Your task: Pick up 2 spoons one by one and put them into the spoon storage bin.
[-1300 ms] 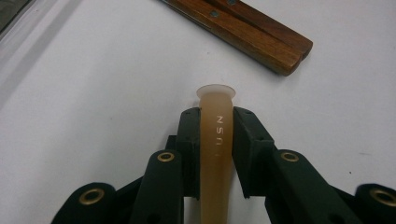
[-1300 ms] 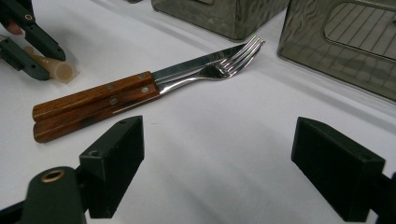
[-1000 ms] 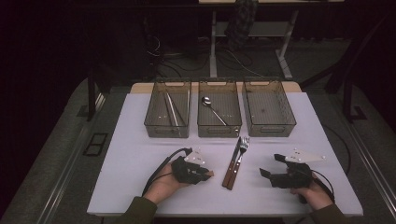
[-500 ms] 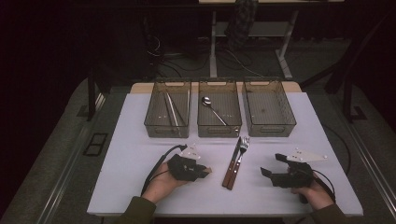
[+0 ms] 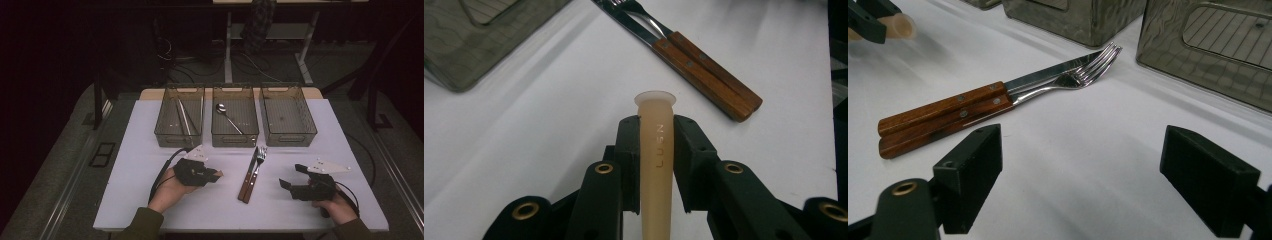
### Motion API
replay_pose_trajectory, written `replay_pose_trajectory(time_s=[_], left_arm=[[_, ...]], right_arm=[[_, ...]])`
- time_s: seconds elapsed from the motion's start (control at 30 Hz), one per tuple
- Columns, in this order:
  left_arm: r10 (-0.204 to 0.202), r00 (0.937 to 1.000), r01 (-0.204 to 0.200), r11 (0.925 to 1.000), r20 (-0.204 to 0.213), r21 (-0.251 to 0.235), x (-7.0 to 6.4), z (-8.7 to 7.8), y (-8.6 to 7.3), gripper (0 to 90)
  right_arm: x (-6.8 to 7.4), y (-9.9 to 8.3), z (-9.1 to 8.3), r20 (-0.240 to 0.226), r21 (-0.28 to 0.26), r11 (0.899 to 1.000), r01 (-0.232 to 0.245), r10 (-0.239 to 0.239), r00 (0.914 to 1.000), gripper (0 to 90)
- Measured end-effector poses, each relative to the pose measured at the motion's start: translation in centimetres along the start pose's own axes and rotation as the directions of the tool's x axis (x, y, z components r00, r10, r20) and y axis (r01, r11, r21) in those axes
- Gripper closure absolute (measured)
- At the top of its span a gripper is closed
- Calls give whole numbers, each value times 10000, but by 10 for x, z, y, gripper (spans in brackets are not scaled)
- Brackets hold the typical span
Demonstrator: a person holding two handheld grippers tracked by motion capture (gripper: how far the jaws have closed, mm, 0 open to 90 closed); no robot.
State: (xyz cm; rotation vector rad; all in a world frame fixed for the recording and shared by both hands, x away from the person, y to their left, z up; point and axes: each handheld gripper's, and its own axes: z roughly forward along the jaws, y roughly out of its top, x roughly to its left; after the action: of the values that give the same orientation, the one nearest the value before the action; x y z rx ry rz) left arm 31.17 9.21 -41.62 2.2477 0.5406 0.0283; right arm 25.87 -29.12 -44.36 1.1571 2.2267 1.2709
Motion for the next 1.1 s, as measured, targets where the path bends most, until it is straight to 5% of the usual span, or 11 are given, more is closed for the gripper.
replay_pose_trajectory(time_s=[1.1], left_arm=[[172,9999,-172,9980,-5,-609,20,7,71,733]], right_arm=[[2,1,-2,20,-181,9998,-28,28,10000,169]])
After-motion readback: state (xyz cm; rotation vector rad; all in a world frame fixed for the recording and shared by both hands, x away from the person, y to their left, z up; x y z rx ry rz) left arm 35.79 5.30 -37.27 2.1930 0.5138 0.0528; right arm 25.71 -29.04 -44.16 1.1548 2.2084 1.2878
